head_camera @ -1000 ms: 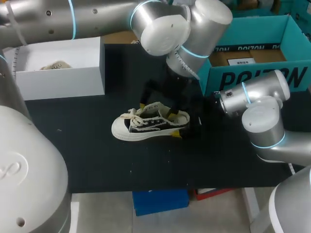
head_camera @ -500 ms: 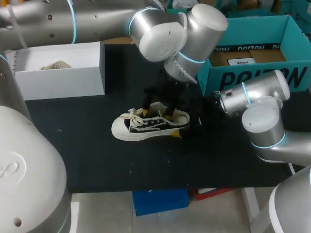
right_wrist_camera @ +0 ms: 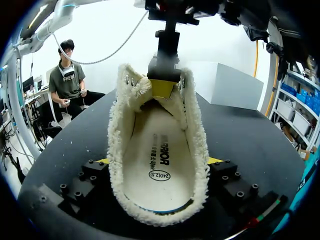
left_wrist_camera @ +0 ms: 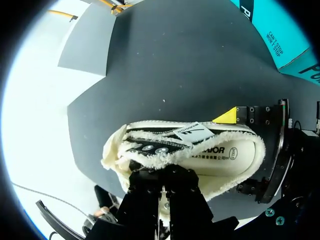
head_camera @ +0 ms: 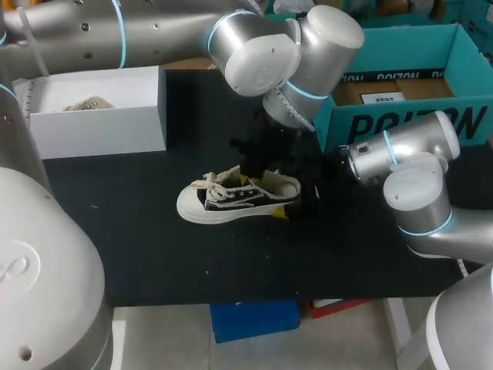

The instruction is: Take the shoe out of the shoebox, open the shoe tongue, remove and reinsert the insole, then place the shoe into the shoebox

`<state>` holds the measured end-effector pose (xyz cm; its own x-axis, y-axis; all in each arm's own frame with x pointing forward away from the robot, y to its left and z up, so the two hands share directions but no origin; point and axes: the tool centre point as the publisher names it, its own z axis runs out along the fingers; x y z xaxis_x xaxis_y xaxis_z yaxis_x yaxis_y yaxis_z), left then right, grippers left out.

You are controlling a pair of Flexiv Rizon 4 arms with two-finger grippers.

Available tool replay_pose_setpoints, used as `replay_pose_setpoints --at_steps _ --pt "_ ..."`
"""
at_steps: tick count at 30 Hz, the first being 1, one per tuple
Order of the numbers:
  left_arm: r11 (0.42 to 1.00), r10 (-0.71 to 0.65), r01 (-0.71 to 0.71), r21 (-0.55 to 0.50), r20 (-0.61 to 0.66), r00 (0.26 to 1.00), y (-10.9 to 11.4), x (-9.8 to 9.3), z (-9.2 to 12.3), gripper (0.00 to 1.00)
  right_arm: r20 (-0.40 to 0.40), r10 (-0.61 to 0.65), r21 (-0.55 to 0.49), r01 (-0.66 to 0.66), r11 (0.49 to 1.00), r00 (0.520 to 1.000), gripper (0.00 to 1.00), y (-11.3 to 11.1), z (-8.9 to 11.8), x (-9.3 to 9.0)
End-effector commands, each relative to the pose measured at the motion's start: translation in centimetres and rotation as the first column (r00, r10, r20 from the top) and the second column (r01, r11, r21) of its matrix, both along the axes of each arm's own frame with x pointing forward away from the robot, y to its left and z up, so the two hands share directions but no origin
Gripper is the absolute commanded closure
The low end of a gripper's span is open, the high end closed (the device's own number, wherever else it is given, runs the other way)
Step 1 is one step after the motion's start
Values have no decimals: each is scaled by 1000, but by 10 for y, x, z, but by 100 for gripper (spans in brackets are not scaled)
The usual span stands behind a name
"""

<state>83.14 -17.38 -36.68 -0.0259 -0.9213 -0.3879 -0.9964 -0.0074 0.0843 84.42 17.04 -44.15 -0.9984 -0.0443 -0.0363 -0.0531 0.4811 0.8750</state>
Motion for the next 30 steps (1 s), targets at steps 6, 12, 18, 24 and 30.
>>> replay_pose_setpoints --at_steps 6,12,18,24,30 --pt "1000 -5 5 -23 27 1000 5 -2 18 100 0 -2 -1 2 1000 1000 100 2 -3 0" --pt "999 -11 14 -38 59 998 10 -4 32 100 0 -2 -1 2 1000 1000 100 2 -3 0" --pt "998 -3 10 -69 96 995 19 -4 47 100 0 -2 -1 2 1000 1000 100 2 -3 0" --pt "995 15 -3 -103 121 993 30 -3 59 100 0 -2 -1 2 1000 1000 100 2 -3 0" --pt "993 17 -1 -120 131 991 41 -3 62 100 0 -2 -1 2 1000 1000 100 2 -3 0"
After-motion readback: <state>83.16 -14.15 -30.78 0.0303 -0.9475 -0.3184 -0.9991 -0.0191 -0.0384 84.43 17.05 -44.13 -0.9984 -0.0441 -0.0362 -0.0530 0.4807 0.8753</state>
